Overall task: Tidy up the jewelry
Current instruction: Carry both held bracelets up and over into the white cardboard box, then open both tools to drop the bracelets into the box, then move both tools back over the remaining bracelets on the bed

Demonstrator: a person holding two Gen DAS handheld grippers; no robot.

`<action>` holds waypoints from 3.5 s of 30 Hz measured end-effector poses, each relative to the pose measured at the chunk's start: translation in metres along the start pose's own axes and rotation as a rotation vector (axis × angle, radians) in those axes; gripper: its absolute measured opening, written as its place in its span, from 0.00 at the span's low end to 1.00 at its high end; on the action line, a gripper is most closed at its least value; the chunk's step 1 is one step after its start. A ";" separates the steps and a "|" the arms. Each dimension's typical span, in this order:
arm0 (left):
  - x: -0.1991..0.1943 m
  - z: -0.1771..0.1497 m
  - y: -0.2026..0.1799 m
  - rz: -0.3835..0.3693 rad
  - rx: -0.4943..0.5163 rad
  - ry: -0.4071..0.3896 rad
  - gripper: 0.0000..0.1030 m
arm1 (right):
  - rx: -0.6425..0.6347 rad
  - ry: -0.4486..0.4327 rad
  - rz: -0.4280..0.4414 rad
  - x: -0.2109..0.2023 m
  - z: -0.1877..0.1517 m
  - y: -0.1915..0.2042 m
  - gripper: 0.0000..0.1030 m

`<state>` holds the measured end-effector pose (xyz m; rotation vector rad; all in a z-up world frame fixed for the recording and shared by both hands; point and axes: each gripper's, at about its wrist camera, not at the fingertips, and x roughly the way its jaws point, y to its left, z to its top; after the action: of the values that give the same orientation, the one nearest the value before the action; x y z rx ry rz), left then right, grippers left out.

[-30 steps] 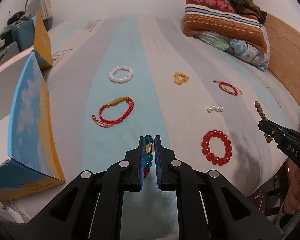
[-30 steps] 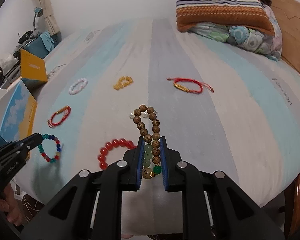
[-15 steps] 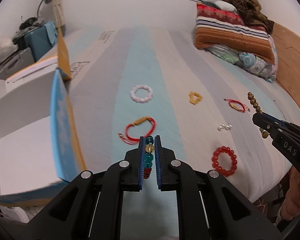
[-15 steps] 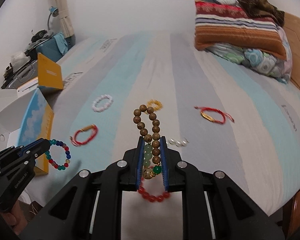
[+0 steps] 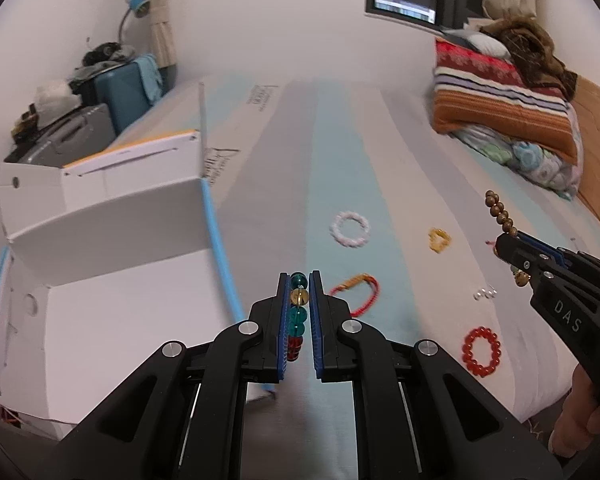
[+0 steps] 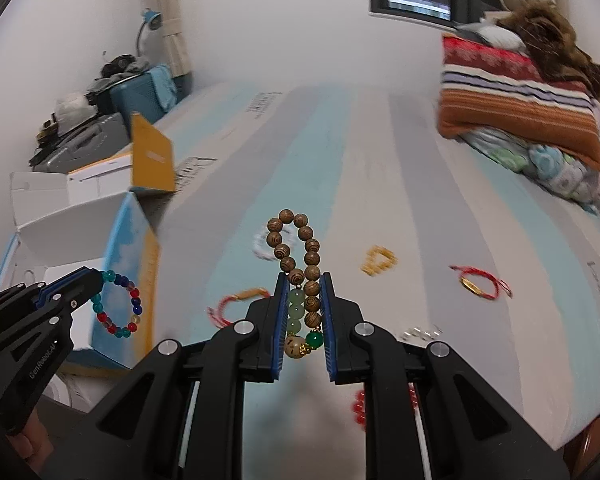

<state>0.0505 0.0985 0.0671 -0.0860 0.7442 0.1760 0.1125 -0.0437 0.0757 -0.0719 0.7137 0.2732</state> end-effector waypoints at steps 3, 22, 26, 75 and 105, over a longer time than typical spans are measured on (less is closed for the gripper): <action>-0.007 0.003 0.014 0.019 -0.009 -0.014 0.09 | -0.020 -0.010 0.020 -0.001 0.008 0.017 0.14; -0.046 0.004 0.132 0.159 -0.155 -0.031 0.09 | -0.160 -0.021 0.176 0.008 0.038 0.149 0.14; -0.050 0.002 0.157 0.199 -0.184 -0.017 0.09 | -0.188 0.004 0.211 0.016 0.037 0.178 0.14; -0.020 -0.042 0.236 0.380 -0.270 0.159 0.79 | -0.229 0.260 0.245 0.088 -0.002 0.265 0.76; -0.034 0.013 0.094 0.174 -0.127 0.018 0.93 | -0.043 0.024 0.030 0.004 0.030 0.084 0.93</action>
<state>0.0165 0.1886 0.0984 -0.1441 0.7583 0.3895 0.1121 0.0429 0.0982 -0.1056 0.7329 0.3165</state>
